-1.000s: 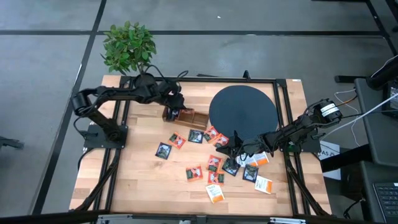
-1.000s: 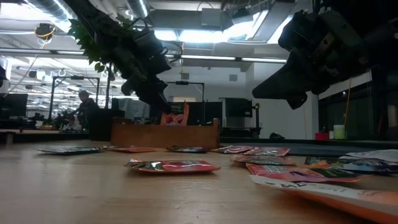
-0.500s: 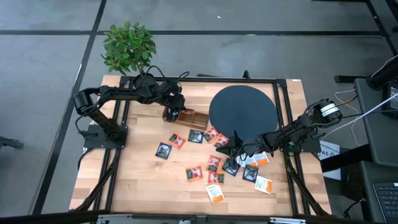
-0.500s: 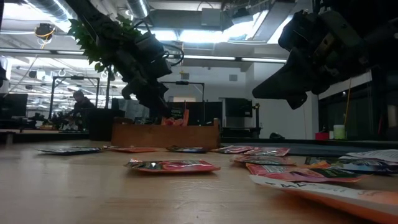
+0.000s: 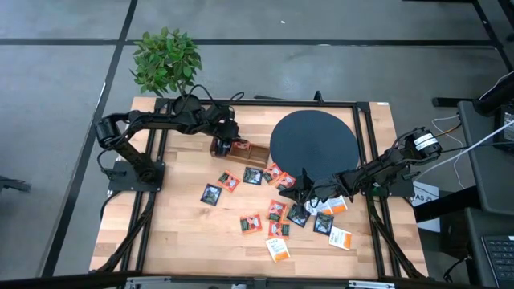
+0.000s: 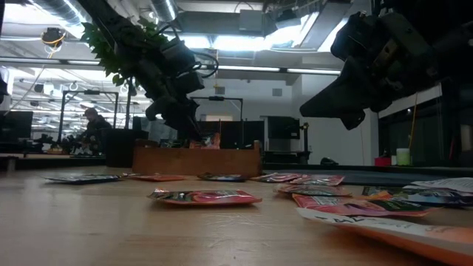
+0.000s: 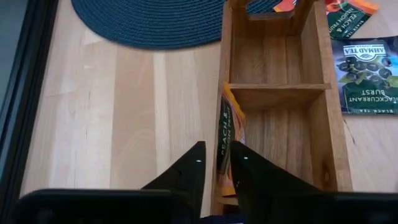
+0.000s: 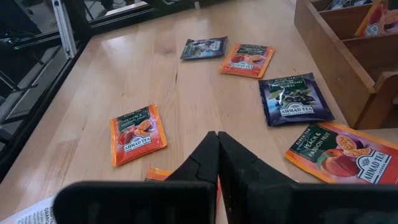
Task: Pick & Place Tea
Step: Put the orange tea bag into the middle section of the wooden organizer, then put the white tea bag into the right section of the wooden organizer
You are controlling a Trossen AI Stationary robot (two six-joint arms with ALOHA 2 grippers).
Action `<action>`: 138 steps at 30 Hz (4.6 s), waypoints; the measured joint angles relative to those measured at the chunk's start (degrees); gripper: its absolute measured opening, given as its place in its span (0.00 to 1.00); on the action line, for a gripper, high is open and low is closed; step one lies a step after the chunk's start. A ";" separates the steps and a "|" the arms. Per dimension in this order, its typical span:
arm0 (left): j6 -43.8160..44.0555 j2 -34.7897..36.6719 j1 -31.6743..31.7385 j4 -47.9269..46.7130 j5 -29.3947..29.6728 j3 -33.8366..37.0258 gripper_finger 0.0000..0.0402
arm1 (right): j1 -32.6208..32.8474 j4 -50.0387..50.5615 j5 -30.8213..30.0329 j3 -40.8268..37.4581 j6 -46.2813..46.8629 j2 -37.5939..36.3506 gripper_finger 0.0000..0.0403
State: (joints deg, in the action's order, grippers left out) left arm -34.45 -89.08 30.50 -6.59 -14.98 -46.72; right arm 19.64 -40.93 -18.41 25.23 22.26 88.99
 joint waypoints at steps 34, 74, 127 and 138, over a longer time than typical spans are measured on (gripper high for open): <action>10.05 23.13 -17.89 -0.48 0.46 -0.07 0.18 | -0.02 -0.42 0.00 0.00 1.54 0.00 0.02; 23.31 0.24 -38.60 6.08 6.37 -0.04 0.00 | 9.55 59.92 13.75 18.58 20.23 -10.26 0.01; 25.30 -0.46 -38.58 8.11 6.49 -0.04 0.00 | 15.08 73.66 5.61 1.60 55.54 -29.77 0.47; 26.35 -0.46 -38.58 8.09 6.43 -0.04 0.00 | 15.88 73.45 4.94 1.60 58.53 -25.44 0.47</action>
State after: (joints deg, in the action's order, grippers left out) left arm -8.10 -89.54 -8.08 1.50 -8.56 -46.76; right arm 35.52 32.52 -13.47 26.83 80.79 63.55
